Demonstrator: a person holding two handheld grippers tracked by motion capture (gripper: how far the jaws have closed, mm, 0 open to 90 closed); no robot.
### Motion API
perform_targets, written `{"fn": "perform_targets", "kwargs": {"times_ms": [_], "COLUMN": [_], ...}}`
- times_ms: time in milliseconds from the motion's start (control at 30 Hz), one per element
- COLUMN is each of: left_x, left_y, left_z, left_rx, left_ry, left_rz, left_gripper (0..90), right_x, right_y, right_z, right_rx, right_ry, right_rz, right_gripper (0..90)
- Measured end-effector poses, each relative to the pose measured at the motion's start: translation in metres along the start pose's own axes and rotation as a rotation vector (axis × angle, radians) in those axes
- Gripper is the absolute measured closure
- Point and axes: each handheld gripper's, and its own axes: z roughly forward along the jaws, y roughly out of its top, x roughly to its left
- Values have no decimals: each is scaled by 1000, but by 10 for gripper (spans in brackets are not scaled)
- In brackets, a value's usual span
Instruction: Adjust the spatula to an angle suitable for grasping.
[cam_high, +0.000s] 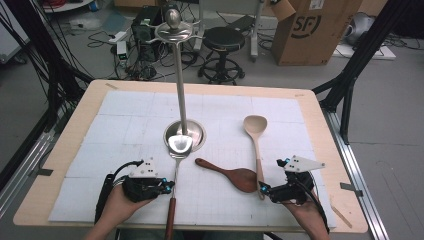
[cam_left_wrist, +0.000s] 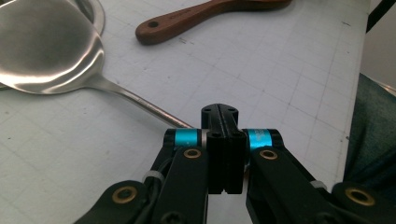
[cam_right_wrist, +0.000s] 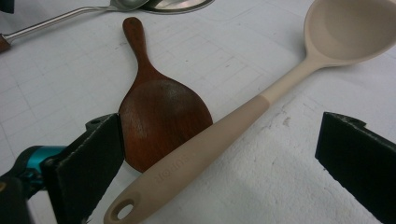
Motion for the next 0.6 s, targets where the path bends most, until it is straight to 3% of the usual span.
{"fn": "perform_targets", "kwargs": {"times_ms": [600], "left_x": [-12], "left_y": [-2], "left_z": [8], "left_rx": [25], "left_ry": [-57], "left_rz": [16], "left_gripper": [898], "right_x": [1], "right_y": [0], "right_z": [1], "right_rx": [5], "right_ry": [4], "right_rz": [-5], "right_gripper": [6]}}
